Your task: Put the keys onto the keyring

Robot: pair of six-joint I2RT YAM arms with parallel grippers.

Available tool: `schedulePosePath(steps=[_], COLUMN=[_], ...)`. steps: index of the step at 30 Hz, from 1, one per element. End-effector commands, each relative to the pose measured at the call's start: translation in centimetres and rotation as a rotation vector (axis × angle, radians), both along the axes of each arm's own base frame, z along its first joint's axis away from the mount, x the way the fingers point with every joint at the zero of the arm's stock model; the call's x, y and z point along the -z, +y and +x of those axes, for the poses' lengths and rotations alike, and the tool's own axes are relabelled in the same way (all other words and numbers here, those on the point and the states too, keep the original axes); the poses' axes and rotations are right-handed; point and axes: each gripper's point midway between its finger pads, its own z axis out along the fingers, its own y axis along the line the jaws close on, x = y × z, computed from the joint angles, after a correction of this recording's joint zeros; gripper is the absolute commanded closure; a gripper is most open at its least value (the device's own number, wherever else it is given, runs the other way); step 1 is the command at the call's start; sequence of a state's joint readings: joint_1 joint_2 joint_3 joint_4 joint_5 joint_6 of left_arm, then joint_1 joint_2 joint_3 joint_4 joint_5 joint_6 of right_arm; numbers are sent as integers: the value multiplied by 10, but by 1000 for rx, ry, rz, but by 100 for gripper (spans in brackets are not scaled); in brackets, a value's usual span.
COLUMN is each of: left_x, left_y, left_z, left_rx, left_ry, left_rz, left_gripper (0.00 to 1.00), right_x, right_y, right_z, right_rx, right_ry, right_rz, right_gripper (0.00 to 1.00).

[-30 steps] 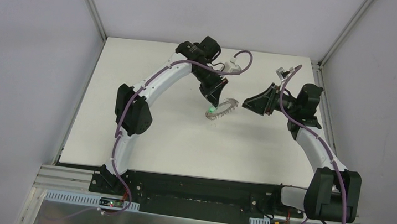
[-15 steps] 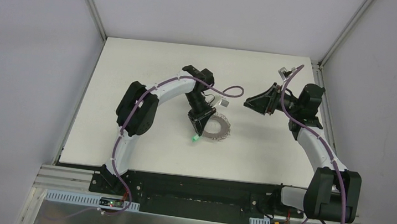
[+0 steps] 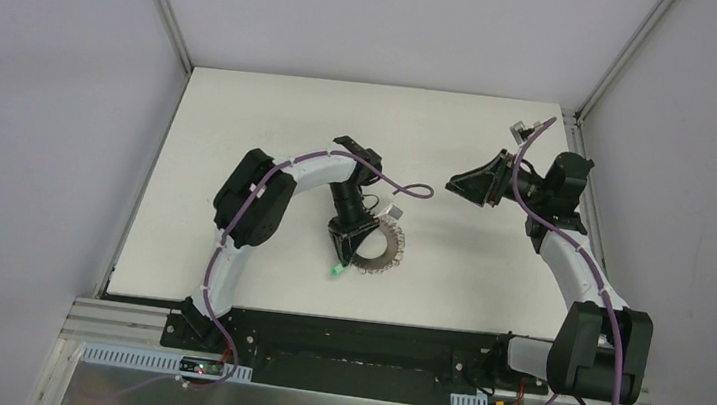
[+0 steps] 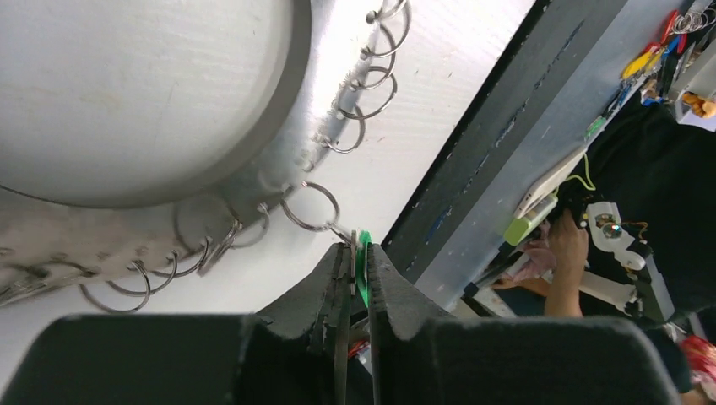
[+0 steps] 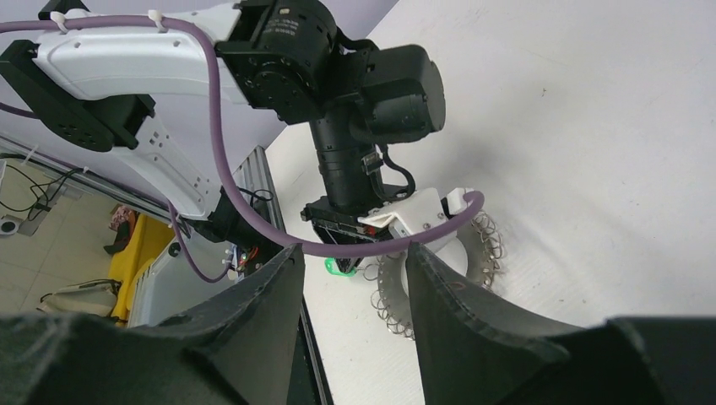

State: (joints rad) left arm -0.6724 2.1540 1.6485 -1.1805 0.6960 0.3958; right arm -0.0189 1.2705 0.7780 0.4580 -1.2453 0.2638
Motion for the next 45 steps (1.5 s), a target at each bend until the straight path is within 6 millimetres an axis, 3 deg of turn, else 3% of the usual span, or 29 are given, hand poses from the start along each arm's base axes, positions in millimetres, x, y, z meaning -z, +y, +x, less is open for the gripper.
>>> schedulePosePath(steps=[1,4,6,9,12,15,21,23,26,27,32,37,40,45], left_x=[8,9,9,6,-2,-15,-49,-58,-72,-77,-115,-154,-175,-201], left_y=[16,21,23,27,31,36,48,54,66,72,107,169,196,207], left_z=[-15,-19,-19,-21,-19,-11,16,28,50,59,100,140,144,130], left_rx=[24,29,30,38,35,25,-22,-52,-119,-154,-398,-748,-854,-962], left_ry=[47,37,24,7,-27,-97,-344,-443,-601,-650,-852,-1115,-1253,-1370], left_rz=[48,49,47,46,34,12,-60,-68,-58,-44,-23,63,88,-17], left_gripper=[84,75,62,53,49,33,15,2,1,1,1,1,1,1], right_x=[-20,-21,-22,-23,-27,-32,-33,-32,-22,-17,3,7,2,-11], right_y=[-3,-4,-5,-6,-9,-12,-23,-27,-37,-40,-55,-69,-72,-73], right_z=[-1,0,0,1,1,4,18,23,28,28,30,32,26,14], right_rx=[-3,4,7,12,20,47,143,176,241,266,349,474,506,563], right_ry=[-92,-96,-100,-102,-113,-135,-168,-186,-171,-156,-143,-91,-118,-126], right_rz=[-5,-5,-5,-5,-6,-13,-116,-164,-235,-258,-352,-384,-389,-333], right_gripper=[49,49,49,49,49,48,33,23,2,1,0,0,0,0])
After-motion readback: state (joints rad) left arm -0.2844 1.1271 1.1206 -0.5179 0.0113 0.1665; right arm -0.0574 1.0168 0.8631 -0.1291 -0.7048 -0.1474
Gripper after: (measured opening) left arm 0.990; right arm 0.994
